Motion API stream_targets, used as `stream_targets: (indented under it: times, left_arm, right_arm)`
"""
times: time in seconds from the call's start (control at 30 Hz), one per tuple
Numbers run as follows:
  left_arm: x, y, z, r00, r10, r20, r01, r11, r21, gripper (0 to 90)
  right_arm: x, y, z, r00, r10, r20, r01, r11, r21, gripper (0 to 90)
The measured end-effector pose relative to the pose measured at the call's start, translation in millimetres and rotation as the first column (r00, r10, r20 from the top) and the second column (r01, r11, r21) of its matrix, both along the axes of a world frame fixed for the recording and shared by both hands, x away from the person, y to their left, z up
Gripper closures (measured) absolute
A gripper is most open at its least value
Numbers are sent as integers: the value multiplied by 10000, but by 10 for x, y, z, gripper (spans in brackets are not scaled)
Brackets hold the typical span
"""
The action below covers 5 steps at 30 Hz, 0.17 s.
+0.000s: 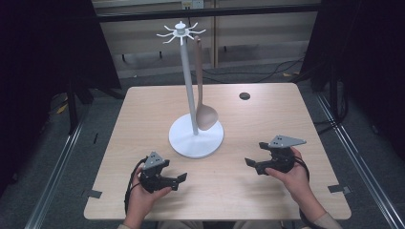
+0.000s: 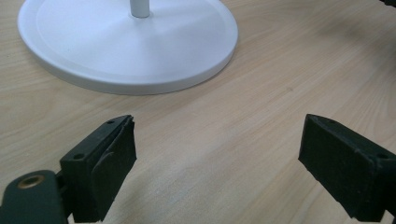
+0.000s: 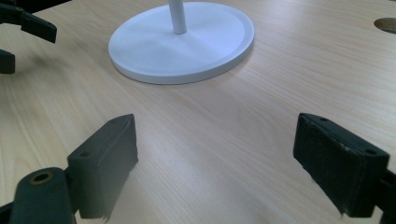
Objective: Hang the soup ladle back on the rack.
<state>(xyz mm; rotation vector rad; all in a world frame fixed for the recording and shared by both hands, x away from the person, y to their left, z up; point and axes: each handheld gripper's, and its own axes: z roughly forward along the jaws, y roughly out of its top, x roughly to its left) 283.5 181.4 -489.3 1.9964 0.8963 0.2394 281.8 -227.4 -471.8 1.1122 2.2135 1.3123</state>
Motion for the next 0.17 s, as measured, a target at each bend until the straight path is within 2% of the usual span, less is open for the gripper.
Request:
stream_targets:
  times: [0.17]
  left_arm:
    - [6,-18,3,10000,-54,26,54,10000,60,108]
  right_arm:
    - [-11,-39,-4,9999,-162,16,162,9998,87,132]
